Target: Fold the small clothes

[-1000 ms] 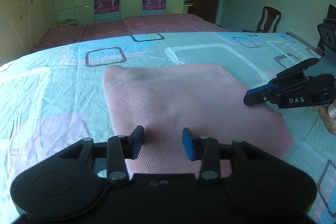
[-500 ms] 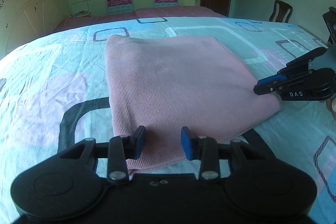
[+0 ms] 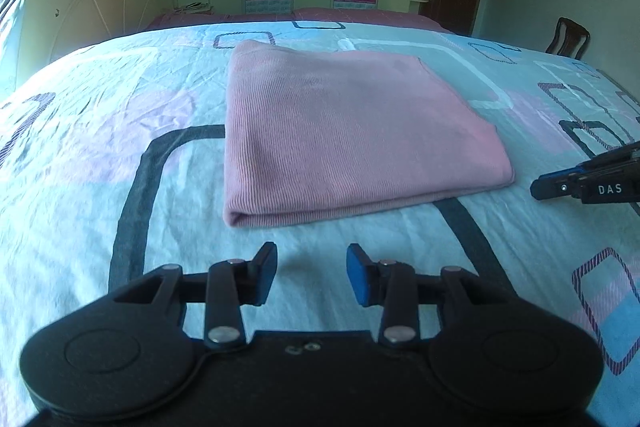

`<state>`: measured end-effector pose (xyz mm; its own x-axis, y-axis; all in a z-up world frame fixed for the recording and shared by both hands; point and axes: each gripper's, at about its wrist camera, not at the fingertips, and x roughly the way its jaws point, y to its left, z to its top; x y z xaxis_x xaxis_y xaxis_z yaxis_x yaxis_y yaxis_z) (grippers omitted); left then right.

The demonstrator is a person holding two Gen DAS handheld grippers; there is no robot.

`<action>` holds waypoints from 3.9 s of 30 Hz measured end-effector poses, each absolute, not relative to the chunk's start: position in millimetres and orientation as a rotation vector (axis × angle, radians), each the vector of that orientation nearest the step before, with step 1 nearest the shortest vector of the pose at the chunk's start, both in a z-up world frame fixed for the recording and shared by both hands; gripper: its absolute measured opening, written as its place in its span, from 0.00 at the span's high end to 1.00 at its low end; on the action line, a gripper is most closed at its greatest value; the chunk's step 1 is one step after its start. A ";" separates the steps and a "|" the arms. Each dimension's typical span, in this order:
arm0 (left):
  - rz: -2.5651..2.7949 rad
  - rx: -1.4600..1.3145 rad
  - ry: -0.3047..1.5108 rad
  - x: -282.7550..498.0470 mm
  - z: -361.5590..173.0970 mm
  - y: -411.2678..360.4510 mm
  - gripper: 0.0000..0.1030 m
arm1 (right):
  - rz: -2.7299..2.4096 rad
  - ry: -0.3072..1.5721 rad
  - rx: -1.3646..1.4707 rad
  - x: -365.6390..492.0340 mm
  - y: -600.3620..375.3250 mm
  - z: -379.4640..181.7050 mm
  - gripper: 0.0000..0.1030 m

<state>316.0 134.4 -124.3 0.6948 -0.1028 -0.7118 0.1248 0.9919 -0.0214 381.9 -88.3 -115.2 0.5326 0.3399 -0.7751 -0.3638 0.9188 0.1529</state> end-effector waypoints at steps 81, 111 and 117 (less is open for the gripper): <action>-0.013 0.047 0.469 102.5 -8.0 34.6 0.01 | 0.328 0.570 0.049 133.1 -161.5 1.0 0.00; -0.013 0.052 0.470 102.9 -9.9 33.4 0.01 | 0.338 0.568 0.035 133.1 -165.1 0.7 0.00; -0.013 0.052 0.467 103.3 -9.4 31.7 0.01 | 0.339 0.567 0.035 133.0 -166.2 1.2 0.00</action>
